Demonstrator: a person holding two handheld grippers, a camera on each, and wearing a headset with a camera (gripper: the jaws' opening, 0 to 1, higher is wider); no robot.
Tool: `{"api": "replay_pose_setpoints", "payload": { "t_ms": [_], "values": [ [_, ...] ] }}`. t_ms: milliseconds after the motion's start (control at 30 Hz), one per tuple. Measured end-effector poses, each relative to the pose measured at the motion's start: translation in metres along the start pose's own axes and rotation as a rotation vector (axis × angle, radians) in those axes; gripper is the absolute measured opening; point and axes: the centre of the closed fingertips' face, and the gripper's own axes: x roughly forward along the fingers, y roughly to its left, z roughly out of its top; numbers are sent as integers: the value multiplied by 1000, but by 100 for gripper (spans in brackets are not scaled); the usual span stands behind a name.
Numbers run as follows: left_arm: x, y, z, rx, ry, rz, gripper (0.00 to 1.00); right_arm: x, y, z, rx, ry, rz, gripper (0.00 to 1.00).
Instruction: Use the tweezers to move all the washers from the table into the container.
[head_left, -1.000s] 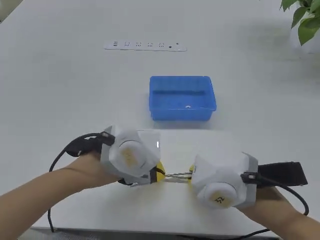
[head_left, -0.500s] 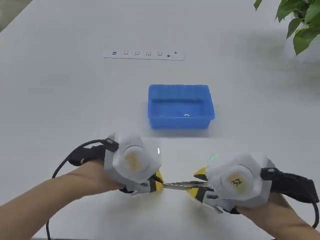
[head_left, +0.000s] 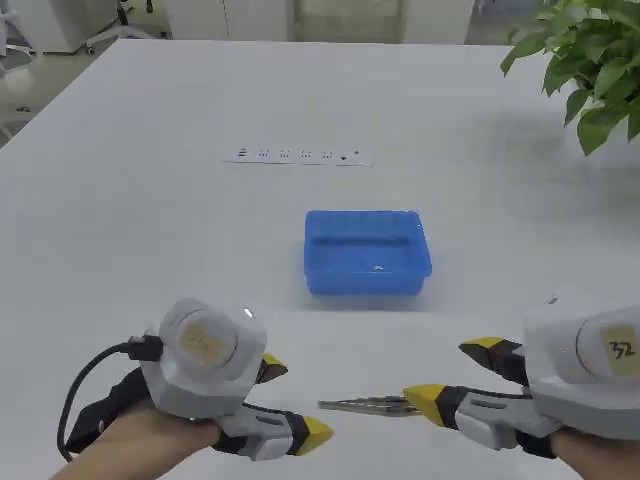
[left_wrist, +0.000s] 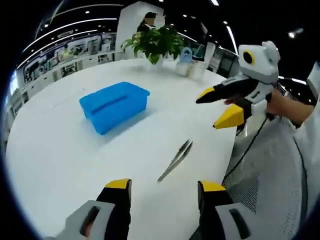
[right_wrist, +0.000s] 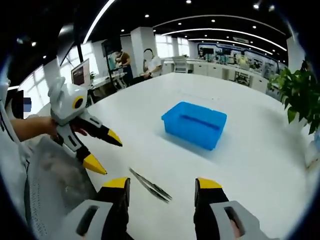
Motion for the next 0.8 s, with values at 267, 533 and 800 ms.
{"api": "replay_pose_setpoints", "payload": {
  "t_ms": [267, 533, 800],
  "values": [
    [-46, 20, 19, -62, -123, 198, 84, -12, 3, 11, 18, -51, -27, 66],
    [-79, 44, 29, -135, -249, 348, 98, -19, -3, 23, 54, -117, -72, 77],
    [-92, 50, 30, -140, -272, 418, 99, -21, -7, 22, 53, -120, -101, 87]
  ]
}}
